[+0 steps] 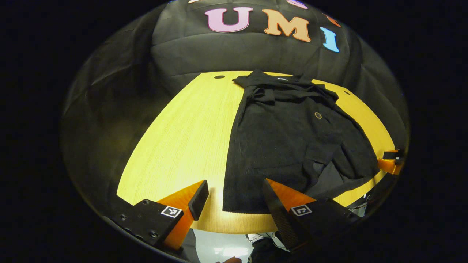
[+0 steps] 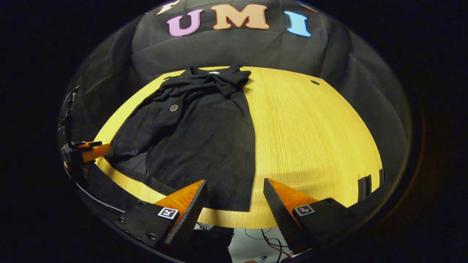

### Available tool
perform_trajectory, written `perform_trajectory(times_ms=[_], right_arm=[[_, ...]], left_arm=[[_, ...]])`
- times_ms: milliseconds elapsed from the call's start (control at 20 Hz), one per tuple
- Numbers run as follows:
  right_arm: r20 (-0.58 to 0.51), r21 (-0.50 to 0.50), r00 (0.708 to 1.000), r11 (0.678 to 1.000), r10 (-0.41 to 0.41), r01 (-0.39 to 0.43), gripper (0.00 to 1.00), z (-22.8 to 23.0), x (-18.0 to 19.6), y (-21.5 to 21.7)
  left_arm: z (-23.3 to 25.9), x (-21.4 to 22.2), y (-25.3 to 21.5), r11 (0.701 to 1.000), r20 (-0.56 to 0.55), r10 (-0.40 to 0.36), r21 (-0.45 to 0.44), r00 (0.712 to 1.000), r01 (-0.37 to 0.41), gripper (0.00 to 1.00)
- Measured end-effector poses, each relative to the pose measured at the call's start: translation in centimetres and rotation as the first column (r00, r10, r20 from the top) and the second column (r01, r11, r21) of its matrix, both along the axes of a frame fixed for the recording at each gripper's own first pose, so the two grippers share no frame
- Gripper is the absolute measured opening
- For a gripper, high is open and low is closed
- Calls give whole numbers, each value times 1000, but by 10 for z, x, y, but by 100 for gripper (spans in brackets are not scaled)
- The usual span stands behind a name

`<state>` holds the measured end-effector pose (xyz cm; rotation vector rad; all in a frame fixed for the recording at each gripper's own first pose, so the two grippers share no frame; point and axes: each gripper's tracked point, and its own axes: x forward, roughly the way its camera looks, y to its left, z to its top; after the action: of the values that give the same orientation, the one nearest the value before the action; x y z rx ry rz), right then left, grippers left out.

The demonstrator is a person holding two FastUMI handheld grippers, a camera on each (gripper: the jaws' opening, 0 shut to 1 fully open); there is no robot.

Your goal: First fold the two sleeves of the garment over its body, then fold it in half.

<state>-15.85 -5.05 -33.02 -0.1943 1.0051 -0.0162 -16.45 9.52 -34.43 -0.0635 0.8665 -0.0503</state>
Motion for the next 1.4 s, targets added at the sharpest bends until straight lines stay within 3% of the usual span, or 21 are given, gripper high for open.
perform_trajectory(times_ms=[100, 200, 250, 500, 550, 750, 850, 900, 950, 1050, 1100, 1250, 1400], right_arm=[[-19, -5, 1000, 1000, -2, 2, 95, -6, -8, -2], [-34, -1, 999, 1000, -7, 7, 99, -13, -12, 0], [-38, 3, 999, 1000, -8, 8, 95, -15, -13, 1], [-59, 7, 998, 1000, -1, 2, 95, -23, -17, 4], [-57, 16, 998, 1000, -7, 8, 99, -24, -15, 5], [-45, 15, 999, 1000, 28, -27, 95, -25, -8, 10], [-49, 20, 997, 998, 53, -52, 88, -27, -8, 15], [-51, 25, 997, 998, 65, -64, 82, -27, -7, 18], [-52, 30, 996, 997, 69, -68, 65, -29, -7, 21], [-57, 40, 995, 996, 76, -74, 31, -28, -7, 28], [-58, 42, 995, 996, 77, -74, 22, -29, -6, 28], [-60, 47, 995, 996, 76, -73, 3, -30, -6, 29], [8, 48, 997, 996, 81, -82, 3, -17, -1, 34]], left_arm=[[-7, -3, 0, 1000, -13, -1, 4, 1000, 1, 92], [-8, -3, -1, 1000, -2, 5, 1, 1000, -5, 92], [-8, -2, 0, 1000, 0, 10, 3, 1000, -10, 93], [-10, -5, -2, 1000, -4, 6, -6, 1000, -6, 93], [-9, -6, -2, 1000, -6, 5, -10, 1000, -5, 93], [-10, -6, -9, 999, 3, -36, -17, 999, 36, 94], [-9, -4, -17, 998, 18, -59, -26, 998, 59, 82], [-8, -3, -21, 997, 28, -71, -33, 997, 72, 63], [-9, -3, -25, 996, 34, -79, -46, 996, 81, 55], [-7, 0, -32, 994, 35, -56, -92, 998, 59, 22], [-8, -1, -33, 993, 26, -39, -115, 999, 42, 7], [-5, 0, -35, 976, -11, -7, -219, 1000, 5, 0], [3, 3, -29, 968, -3, 21, -252, 1000, -21, 0]])
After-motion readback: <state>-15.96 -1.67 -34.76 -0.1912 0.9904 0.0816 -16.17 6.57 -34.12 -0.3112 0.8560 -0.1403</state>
